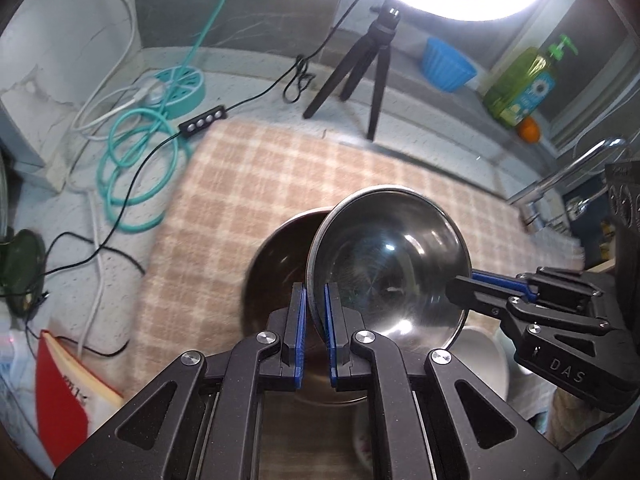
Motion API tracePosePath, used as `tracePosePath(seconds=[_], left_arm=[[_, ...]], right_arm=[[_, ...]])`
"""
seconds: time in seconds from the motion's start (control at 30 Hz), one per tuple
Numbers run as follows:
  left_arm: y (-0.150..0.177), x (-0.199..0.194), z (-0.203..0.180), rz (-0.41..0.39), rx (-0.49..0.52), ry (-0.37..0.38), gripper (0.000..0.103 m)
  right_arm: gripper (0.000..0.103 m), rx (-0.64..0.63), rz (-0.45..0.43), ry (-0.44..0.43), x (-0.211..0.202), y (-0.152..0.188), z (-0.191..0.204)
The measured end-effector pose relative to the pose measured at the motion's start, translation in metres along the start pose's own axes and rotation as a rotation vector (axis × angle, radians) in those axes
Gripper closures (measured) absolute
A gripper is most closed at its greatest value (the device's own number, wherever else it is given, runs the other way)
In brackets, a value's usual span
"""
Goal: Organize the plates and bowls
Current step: 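Carry the red-outside steel bowl over the large steel bowl and lower it inside, then open both tools and release the nested steel bowls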
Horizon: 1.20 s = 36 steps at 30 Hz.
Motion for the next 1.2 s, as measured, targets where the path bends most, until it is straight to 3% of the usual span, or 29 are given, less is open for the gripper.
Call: tracePosePath(seconds=[0.53, 0.73, 0.87, 0.93, 1.0, 1.2], left_arm=[[0.017, 0.018, 0.019, 0.061, 0.026, -0.047, 0.096], [0.015, 0.019, 0.019, 0.059, 0.06, -0.066, 0.092], [0.008, 0.016, 0.019, 0.036, 0.054, -0.068, 0.088], [0.005, 0.015, 0.018, 0.028, 0.066, -0.072, 0.088], [0.004, 0.015, 0.017, 0.026, 0.074, -0.075, 0.088], [-0.001, 0.008, 0.018, 0.002, 0.078, -0.085, 0.088]], right_arm=[[0.089, -0.004, 0.072, 0.005, 0.035, 0.015, 0.004], [0.088, -0.032, 0.056, 0.006, 0.033, 0.013, 0.004], [0.07, -0.019, 0.038, -0.013, 0.027, 0.008, 0.004], [0.068, -0.039, 0.02, -0.005, 0.022, 0.004, 0.005], [0.059, -0.063, 0.003, 0.005, 0.016, 0.001, 0.006], [0.055, -0.056, -0.034, 0.003, -0.002, -0.005, 0.0]])
Point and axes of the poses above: each gripper's, at about its wrist camera, not at the fingertips, and x roughly the way its jaws point, z to its left, y to its underside, the point moved 10 cm from there along x, roughly the way its jaws point, and after that the axes turned 13 degrees about -z, right-handed, at the moved point
